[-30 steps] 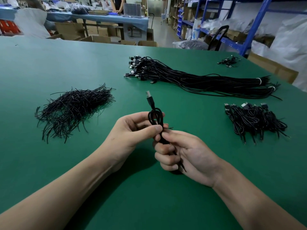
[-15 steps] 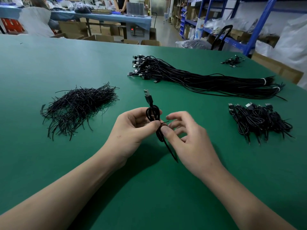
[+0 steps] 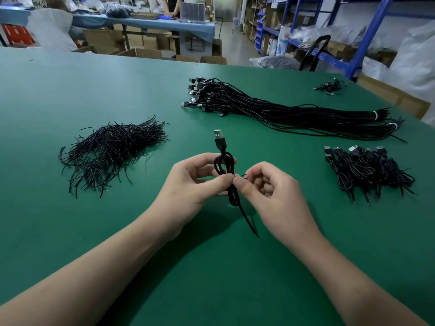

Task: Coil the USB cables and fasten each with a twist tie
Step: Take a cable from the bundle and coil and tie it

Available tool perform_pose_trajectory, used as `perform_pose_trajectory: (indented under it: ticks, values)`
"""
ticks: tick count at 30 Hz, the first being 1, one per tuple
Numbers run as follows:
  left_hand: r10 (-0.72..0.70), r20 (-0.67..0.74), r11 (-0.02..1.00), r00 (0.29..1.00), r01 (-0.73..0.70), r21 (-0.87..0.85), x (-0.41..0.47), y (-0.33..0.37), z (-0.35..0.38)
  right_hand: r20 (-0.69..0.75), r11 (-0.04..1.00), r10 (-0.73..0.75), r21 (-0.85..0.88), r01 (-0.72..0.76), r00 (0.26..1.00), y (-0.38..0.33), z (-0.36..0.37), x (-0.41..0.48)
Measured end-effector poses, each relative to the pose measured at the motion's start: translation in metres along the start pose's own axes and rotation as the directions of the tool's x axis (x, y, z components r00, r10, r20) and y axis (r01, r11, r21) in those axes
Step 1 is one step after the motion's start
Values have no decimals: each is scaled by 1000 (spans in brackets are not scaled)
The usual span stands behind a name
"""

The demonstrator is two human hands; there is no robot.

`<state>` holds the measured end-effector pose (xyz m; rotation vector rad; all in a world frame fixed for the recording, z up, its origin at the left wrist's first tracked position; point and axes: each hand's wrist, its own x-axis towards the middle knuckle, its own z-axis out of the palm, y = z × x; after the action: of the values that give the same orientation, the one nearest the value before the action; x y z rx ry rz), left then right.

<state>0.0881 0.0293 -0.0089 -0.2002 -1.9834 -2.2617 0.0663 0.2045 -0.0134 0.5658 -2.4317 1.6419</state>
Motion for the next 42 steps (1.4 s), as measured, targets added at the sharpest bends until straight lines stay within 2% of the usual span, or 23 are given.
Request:
perform_pose_trajectory:
  ticks: [14, 19, 32, 37, 41, 42]
  values:
    - [57, -4, 996, 998, -57, 63, -1, -5, 4, 50, 997, -69, 37, 67, 996, -6, 3, -4]
    - [48, -18, 998, 999, -47, 38, 0, -5, 3, 112, 993, -26, 117, 13, 993, -6, 3, -4]
    - [61, -35, 997, 998, -63, -50, 2, -6, 3, -76, 976, 30, 217, -13, 997, -4, 9, -7]
    - [54, -7, 995, 999, -54, -84, 2, -8, 1, -98, 989, -28, 139, 42, 995, -4, 7, -7]
    - [50, -12, 995, 999, -51, -86, 3, -7, 0, -92, 990, -143, -25, 142, 985, -5, 7, -7]
    - [54, -18, 995, 998, -55, -78, 3, -5, 0, -78, 991, -133, -6, 133, 988, -4, 7, -7]
